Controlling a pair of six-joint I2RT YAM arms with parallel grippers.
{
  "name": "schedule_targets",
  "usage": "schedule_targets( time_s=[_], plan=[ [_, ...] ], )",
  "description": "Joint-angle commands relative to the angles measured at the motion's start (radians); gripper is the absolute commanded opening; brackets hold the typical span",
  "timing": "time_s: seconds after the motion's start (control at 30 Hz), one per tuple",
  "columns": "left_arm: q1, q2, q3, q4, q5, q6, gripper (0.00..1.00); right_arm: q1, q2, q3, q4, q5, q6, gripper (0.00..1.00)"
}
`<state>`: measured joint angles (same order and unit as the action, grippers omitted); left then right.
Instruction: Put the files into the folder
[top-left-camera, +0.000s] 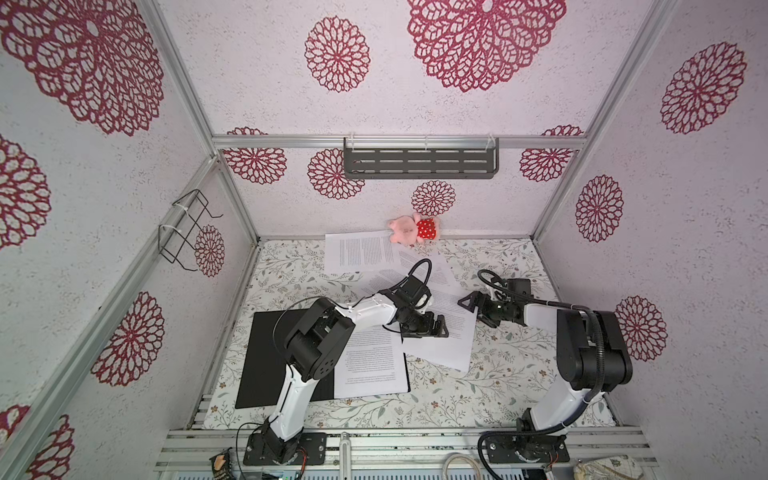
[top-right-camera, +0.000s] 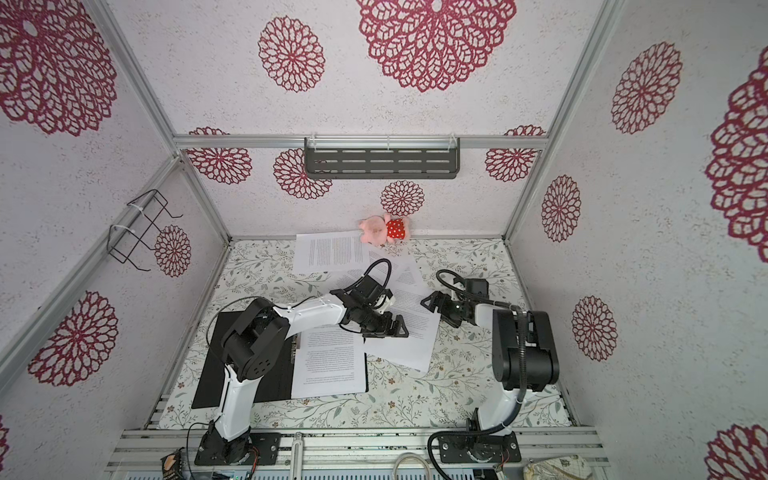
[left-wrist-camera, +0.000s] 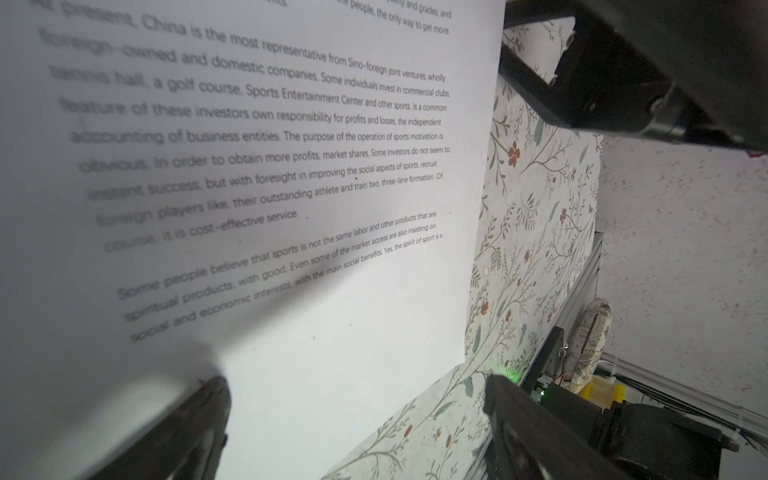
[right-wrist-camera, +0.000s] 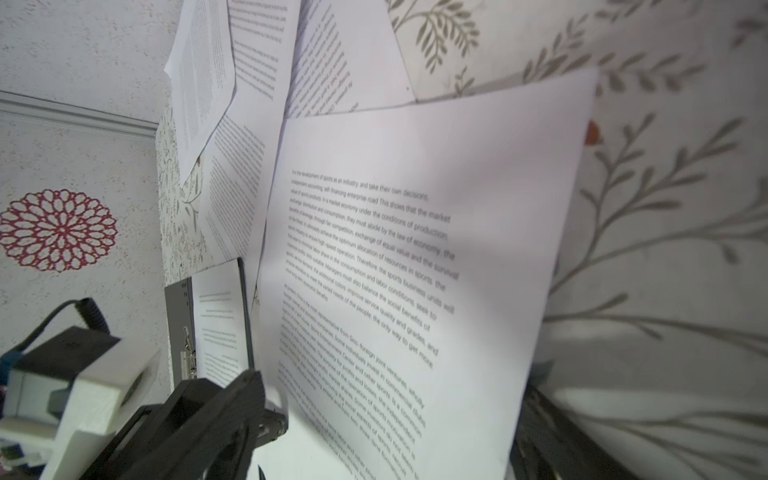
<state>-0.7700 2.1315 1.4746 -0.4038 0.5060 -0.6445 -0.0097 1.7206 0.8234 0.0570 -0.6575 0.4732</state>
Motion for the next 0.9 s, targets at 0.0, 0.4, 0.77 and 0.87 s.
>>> schedule_targets(
  time_s=[0.0,0.4,0.77,0.87],
  plan=[
    [-0.009,0.060,-0.037,-0.032,-0.024,0.001,0.99,0.008,-0.051,-0.073,-0.039,-0.020,0.053,0.91],
    [-0.009,0.068,-0.045,-0.023,-0.020,-0.001,0.99,0.038,-0.243,-0.244,0.008,-0.022,0.101,0.86],
    [-0.009,0.063,-0.063,-0.015,-0.018,-0.006,0.99,0.050,-0.203,-0.177,0.015,0.011,0.082,0.71],
    [-0.009,0.061,-0.066,-0.014,-0.018,-0.006,0.99,0.048,-0.168,-0.145,0.020,0.018,0.085,0.67]
  ],
)
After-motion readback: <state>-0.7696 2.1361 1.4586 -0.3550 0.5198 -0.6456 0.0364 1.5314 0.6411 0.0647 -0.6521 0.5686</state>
